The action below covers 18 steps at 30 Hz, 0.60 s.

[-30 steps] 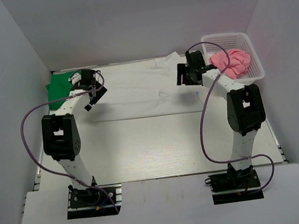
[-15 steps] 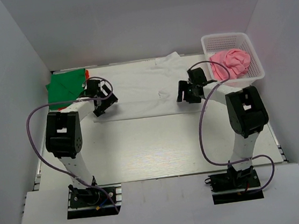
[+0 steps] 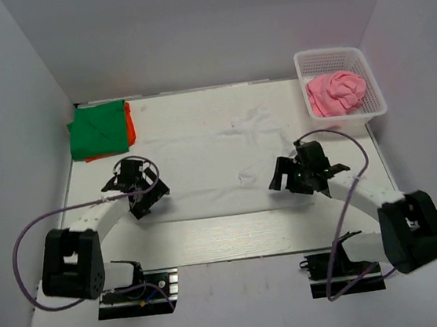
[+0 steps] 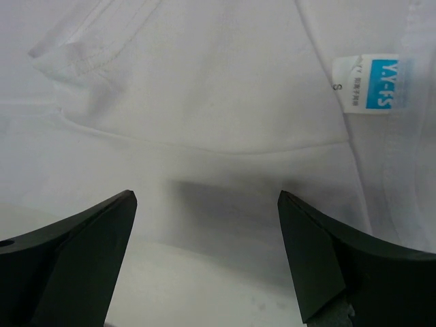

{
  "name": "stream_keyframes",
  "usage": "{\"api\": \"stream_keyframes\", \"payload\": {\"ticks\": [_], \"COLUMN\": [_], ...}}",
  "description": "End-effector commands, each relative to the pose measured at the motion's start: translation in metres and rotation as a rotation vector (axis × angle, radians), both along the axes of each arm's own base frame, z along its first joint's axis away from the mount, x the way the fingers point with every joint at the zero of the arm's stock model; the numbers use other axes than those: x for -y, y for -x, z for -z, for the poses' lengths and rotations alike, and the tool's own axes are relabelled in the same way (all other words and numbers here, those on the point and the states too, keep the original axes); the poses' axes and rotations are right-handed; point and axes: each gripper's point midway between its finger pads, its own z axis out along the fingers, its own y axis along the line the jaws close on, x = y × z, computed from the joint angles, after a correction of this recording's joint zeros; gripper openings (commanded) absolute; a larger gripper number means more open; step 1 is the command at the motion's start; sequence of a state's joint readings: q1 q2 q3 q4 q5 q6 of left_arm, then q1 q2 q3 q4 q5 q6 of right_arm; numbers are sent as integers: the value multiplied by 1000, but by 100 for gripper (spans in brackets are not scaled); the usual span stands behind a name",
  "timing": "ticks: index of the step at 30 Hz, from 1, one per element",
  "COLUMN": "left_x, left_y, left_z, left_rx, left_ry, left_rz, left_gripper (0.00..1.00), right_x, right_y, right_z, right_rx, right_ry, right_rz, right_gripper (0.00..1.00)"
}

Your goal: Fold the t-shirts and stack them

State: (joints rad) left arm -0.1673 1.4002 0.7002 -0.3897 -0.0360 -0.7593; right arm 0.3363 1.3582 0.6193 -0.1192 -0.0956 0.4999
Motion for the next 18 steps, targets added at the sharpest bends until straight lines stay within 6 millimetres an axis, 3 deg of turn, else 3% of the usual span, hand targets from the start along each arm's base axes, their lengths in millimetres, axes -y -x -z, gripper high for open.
{"api": "stream_keyframes", "payload": {"ticks": [1, 2, 4, 7, 8, 9, 10, 12, 13, 14, 15, 18], "left_x": [-6, -8, -4, -1, -3, -6, -12, -27, -34, -43, -52, -63], "left_y": [72, 70, 63, 24, 13, -6, -19, -47, -56, -78, -78, -119], "left_z": [7, -12, -30, -75, -82, -105, -94, -105, -102, -98, -91, -82], "left_rx": [-151, -80, -2, 141, 153, 197, 150, 155, 133, 94, 35, 11], "left_ry": [12, 19, 36, 35, 17, -12, -50, -121, -164, -215, -271, -326], "left_rz": [-58, -61, -50, -32, -45, -57, -64, -117, -139, -180, -209, -235], "left_gripper": [100, 100, 100, 100, 100, 100, 100, 100, 100, 100, 100, 100], "right_x": [7, 7, 6, -1, -3, -3, -7, 0, -2, 1, 4, 13], "right_y": [58, 62, 49, 16, -2, -10, -33, -61, -79, -99, -119, -164], "right_z": [3, -2, -33, -74, -84, -87, -94, -103, -93, -108, -110, -105], "right_rx": [-107, -93, 27, 166, 230, 247, 261, 304, 274, 314, 321, 320], "right_ry": [-11, -6, -21, -16, -19, -13, 4, 61, 94, 116, 158, 280], "right_rz": [-18, -32, -39, -68, -50, -39, -32, 36, 42, 80, 98, 134], "right_gripper": [90, 90, 90, 90, 90, 90, 90, 90, 90, 90, 90, 90]}}
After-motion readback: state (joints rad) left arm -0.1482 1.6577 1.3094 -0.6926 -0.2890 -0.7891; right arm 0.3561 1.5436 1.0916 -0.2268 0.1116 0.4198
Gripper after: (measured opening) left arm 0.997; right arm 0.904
